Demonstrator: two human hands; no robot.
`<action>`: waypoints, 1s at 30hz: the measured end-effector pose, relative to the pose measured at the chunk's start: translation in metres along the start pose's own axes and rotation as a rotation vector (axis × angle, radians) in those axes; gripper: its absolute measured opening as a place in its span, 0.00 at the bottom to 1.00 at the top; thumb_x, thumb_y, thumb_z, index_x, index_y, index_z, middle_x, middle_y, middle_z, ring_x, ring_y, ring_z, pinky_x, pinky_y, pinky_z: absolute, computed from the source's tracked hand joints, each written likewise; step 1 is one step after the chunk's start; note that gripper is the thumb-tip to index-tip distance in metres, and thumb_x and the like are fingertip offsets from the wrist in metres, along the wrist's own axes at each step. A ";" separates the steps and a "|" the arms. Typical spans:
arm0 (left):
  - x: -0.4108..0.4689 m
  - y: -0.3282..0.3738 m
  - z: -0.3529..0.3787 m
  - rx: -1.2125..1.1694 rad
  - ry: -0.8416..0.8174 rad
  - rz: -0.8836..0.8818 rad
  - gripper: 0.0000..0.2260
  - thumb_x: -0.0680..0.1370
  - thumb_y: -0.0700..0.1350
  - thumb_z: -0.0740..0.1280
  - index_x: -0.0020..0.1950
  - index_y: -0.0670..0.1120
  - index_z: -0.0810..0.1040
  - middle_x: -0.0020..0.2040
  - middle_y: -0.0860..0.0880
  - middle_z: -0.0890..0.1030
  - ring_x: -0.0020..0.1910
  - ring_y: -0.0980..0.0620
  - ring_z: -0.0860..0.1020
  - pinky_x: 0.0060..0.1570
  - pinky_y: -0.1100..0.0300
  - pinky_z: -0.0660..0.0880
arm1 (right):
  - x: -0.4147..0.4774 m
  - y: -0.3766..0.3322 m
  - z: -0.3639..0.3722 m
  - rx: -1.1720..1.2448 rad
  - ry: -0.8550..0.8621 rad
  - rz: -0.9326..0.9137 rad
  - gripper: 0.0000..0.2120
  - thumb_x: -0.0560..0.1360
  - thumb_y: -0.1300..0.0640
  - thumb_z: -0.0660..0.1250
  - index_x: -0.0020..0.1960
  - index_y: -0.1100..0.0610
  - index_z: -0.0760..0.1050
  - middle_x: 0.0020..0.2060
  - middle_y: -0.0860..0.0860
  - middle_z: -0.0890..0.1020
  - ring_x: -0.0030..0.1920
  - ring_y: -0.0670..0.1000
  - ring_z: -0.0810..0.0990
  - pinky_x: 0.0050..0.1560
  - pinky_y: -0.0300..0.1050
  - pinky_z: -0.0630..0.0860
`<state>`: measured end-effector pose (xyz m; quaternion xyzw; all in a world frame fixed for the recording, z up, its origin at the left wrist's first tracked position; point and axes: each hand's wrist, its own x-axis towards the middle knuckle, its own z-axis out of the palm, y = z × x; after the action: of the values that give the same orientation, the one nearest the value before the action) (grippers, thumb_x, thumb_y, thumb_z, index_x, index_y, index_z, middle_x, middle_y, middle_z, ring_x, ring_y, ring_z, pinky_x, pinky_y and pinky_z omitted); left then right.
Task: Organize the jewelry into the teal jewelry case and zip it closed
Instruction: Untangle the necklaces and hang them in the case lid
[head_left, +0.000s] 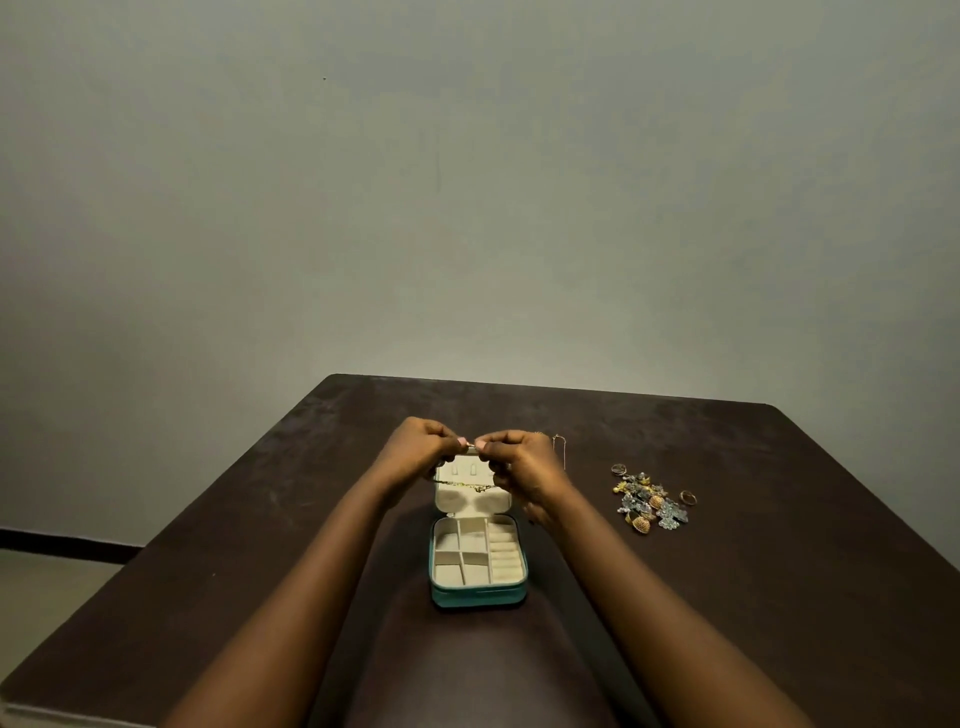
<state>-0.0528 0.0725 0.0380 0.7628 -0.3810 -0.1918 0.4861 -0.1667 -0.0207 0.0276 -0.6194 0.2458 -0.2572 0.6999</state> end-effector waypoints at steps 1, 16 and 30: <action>0.002 -0.005 0.001 0.044 0.015 0.001 0.06 0.76 0.41 0.67 0.47 0.40 0.82 0.36 0.46 0.79 0.35 0.52 0.74 0.33 0.62 0.71 | 0.002 0.003 0.001 -0.099 0.028 -0.016 0.05 0.73 0.69 0.65 0.47 0.69 0.79 0.29 0.53 0.74 0.27 0.46 0.66 0.24 0.34 0.62; 0.017 -0.036 0.024 0.254 0.355 -0.053 0.08 0.74 0.41 0.71 0.51 0.42 0.84 0.50 0.46 0.84 0.48 0.52 0.80 0.47 0.64 0.75 | 0.029 0.034 0.022 -0.569 0.394 -0.074 0.08 0.72 0.64 0.66 0.46 0.62 0.83 0.41 0.58 0.85 0.37 0.48 0.77 0.34 0.37 0.71; 0.039 -0.030 0.036 0.179 0.373 -0.403 0.09 0.69 0.39 0.73 0.47 0.39 0.82 0.51 0.40 0.81 0.53 0.42 0.80 0.47 0.54 0.77 | 0.034 0.066 0.031 -0.747 0.377 -0.109 0.13 0.73 0.63 0.63 0.52 0.53 0.82 0.51 0.54 0.83 0.50 0.54 0.81 0.46 0.44 0.77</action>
<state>-0.0403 0.0284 -0.0025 0.8851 -0.1413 -0.1063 0.4305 -0.1169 -0.0134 -0.0351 -0.7847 0.4126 -0.2959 0.3556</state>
